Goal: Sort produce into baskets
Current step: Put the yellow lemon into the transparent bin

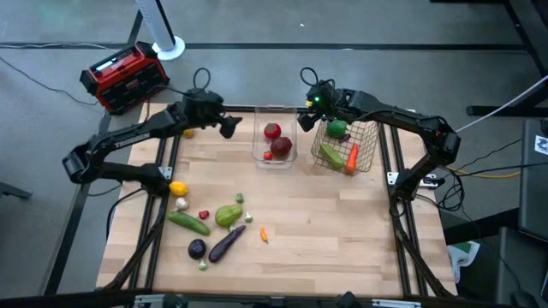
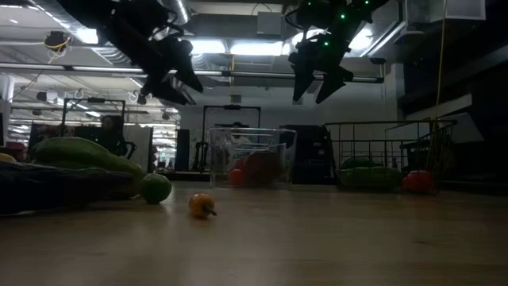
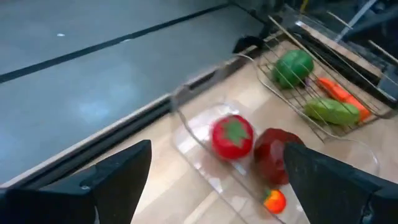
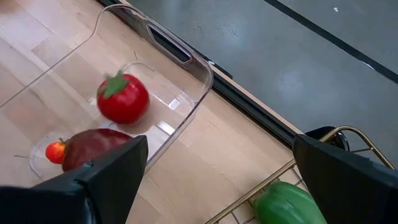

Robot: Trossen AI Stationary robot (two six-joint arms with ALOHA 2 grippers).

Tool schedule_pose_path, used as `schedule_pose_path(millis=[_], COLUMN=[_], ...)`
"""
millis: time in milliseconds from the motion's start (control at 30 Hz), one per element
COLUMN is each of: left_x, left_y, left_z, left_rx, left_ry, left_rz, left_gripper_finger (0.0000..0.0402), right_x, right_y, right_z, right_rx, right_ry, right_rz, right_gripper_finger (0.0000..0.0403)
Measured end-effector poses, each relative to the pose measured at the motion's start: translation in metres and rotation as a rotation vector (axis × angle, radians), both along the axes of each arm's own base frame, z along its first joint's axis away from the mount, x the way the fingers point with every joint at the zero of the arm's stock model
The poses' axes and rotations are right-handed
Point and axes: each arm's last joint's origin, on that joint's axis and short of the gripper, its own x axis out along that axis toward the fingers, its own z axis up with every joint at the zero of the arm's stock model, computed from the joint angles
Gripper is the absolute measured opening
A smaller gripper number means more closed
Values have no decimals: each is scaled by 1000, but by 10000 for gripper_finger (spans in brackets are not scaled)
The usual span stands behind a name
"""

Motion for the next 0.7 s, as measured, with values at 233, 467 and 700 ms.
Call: schedule_pose_path(millis=[233, 467, 700], left_x=[-29, -49, -65], left_y=[3, -4, 7], left_z=[-13, -28, -28], left_rx=[-57, -159, -131], left_ry=[257, 520, 532], left_rz=[52, 105, 574], left_gripper_finger=[358, 358, 359], right_x=[0, 0, 0], right_y=[0, 0, 0], right_z=[0, 0, 0], right_rx=[0, 0, 0], right_ry=[0, 0, 0], right_rz=[0, 0, 0], right_gripper_finger=[397, 397, 397])
